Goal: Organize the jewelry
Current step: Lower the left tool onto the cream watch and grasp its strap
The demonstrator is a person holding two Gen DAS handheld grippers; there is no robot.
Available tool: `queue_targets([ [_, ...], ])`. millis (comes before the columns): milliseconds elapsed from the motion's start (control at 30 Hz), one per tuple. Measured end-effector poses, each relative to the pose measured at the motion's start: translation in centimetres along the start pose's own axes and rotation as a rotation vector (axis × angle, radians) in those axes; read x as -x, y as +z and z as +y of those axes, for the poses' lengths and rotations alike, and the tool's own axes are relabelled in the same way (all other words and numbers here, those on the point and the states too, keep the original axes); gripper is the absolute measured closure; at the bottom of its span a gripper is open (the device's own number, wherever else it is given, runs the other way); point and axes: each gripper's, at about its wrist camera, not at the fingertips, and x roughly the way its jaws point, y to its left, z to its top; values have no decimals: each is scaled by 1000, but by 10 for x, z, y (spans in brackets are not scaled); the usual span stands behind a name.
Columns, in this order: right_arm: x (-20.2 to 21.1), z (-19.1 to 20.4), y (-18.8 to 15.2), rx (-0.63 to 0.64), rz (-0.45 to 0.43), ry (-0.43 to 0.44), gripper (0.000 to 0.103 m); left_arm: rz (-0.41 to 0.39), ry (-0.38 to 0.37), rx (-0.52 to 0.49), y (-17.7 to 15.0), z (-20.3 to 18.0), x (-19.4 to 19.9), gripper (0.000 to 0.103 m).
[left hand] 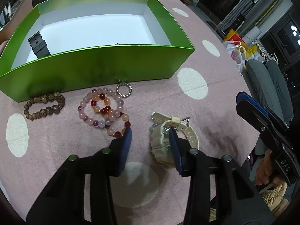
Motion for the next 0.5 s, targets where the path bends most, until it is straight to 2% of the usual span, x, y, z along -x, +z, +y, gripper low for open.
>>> queue_targets([
  [300,-2,-2,-2,-10,2,5,83,6,2,9,4,0,-1,67],
  [433,-3,1,-3,-1,13,23,83,-38,-17,25,3,5,8,67],
  [500,-6,7,-7,16,37,64,83,-66,-15,40,3,10,16,67],
])
